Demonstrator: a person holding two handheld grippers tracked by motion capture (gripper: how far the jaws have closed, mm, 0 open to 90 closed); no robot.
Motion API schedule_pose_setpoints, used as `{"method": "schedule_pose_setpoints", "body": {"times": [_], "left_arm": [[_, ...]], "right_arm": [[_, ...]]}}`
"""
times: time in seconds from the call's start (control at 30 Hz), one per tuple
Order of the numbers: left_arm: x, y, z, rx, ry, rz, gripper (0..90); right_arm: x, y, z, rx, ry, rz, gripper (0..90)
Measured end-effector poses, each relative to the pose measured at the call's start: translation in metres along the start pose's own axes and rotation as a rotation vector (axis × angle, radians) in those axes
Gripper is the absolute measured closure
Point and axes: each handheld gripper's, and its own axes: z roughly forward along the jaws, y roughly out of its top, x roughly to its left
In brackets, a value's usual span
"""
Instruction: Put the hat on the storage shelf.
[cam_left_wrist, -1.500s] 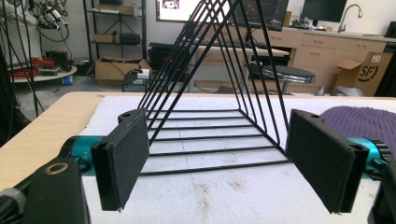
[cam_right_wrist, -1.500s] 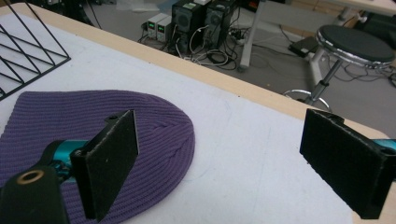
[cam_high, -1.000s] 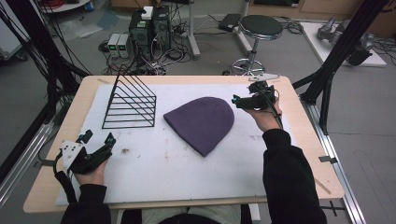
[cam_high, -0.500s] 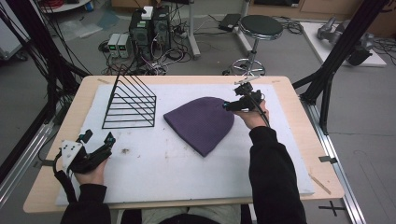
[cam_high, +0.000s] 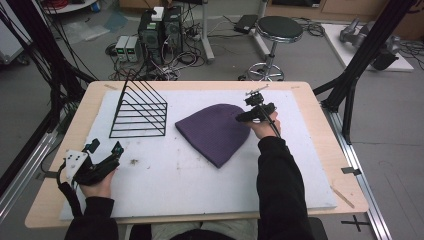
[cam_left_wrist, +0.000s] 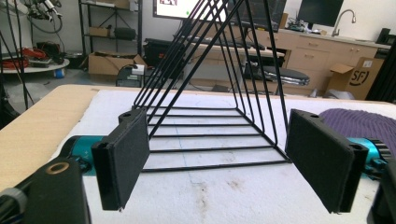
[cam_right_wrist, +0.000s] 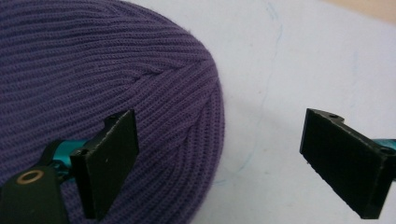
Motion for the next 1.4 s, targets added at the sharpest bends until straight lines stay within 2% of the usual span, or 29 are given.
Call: {"method": "schedule_pose_setpoints", "body": {"times": [0.03, 0.1, 0.2, 0.33, 0.43, 0.53, 0.67, 0.7, 0.87, 0.9, 1.13, 1.17, 1.27, 1.4], "left_arm": [[0.000, 0.000, 0.000, 0.001, -0.002, 0.000, 22.2], [-0.001, 0.000, 0.000, -0.003, -0.005, 0.008, 23.2], [-0.001, 0.000, 0.000, -0.003, -0.006, 0.008, 23.5], [0.000, 0.000, 0.001, -0.002, -0.006, 0.003, 23.5], [0.000, 0.000, 0.001, -0.004, -0.008, 0.002, 23.5], [0.000, 0.000, 0.001, -0.003, -0.008, 0.002, 23.5], [0.000, 0.000, 0.001, -0.004, -0.010, 0.002, 23.5], [0.000, 0.000, 0.001, -0.002, -0.011, 0.005, 23.5], [0.000, 0.000, 0.001, -0.003, -0.012, 0.006, 23.5], [0.000, 0.000, 0.001, -0.002, -0.012, 0.006, 23.6], [0.000, -0.001, 0.002, -0.003, -0.014, -0.002, 23.6], [0.000, 0.000, 0.002, -0.003, -0.014, -0.002, 23.6], [0.001, 0.000, 0.002, -0.006, -0.016, -0.004, 23.7], [0.001, -0.001, 0.002, -0.003, -0.016, -0.005, 23.8]], "right_arm": [[0.000, 0.000, 0.000, 0.000, 0.000, 0.000, 10.8], [0.001, -0.002, 0.006, 0.037, 0.015, 0.034, 10.8], [0.003, -0.003, 0.011, 0.064, 0.020, 0.034, 10.8], [0.006, -0.005, 0.020, 0.097, 0.038, 0.074, 10.8], [0.007, -0.007, 0.025, 0.120, 0.037, 0.078, 10.9], [0.008, -0.008, 0.027, 0.129, 0.034, 0.094, 10.9], [0.008, -0.008, 0.027, 0.130, 0.029, 0.088, 11.1], [0.009, -0.008, 0.028, 0.138, 0.025, 0.101, 11.4], [0.009, -0.009, 0.028, 0.145, 0.054, 0.135, 19.7], [0.009, -0.009, 0.027, 0.148, 0.067, 0.144, 23.7], [0.011, -0.009, 0.026, 0.147, 0.061, 0.169, 30.0], [0.011, -0.009, 0.025, 0.146, 0.065, 0.175, 35.5], [0.011, -0.008, 0.024, 0.142, 0.066, 0.178, 40.6], [0.014, -0.008, 0.023, 0.129, 0.082, 0.167, 51.9]]}}
